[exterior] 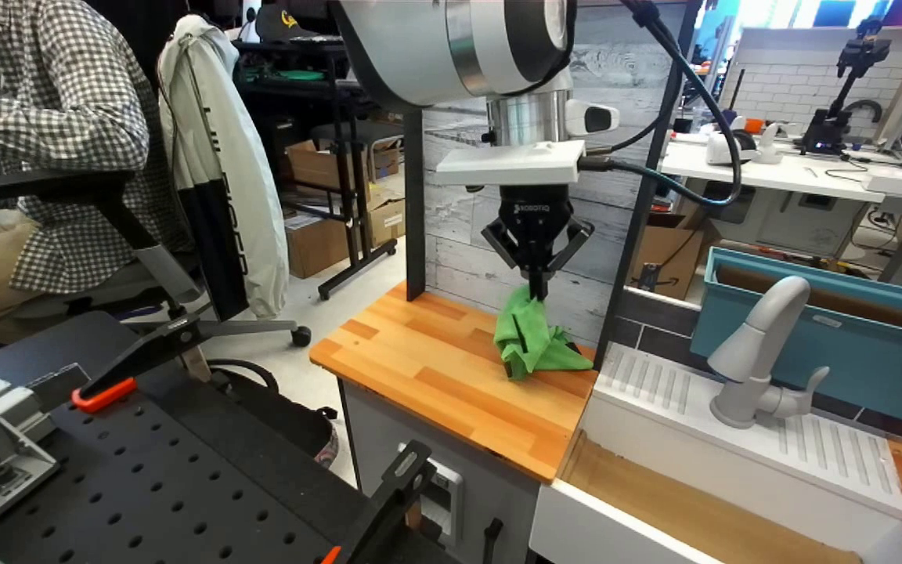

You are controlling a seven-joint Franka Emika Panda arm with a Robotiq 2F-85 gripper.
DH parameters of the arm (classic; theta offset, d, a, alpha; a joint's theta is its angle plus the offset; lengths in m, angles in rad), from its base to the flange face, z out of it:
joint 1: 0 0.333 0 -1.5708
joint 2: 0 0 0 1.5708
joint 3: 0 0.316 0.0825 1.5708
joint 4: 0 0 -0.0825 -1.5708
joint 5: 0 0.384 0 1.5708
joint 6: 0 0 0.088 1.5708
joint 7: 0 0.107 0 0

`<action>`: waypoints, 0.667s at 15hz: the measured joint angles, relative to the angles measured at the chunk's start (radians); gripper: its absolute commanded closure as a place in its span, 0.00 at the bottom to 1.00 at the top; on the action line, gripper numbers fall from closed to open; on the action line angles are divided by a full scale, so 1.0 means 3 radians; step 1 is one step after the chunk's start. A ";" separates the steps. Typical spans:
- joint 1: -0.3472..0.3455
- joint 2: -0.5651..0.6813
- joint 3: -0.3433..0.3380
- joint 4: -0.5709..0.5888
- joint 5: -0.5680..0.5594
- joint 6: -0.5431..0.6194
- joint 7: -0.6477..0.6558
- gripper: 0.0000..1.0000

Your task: Fold the green towel from left to right then bottom to top

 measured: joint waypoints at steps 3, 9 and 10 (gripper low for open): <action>-0.0058 0.0135 0.0002 0.0210 0.0069 -0.0110 -0.0023 0.99; -0.0092 0.0553 0.0005 0.0795 0.0139 -0.0425 -0.0046 0.99; -0.0095 0.0621 0.0005 0.0885 0.0154 -0.0494 -0.0046 0.99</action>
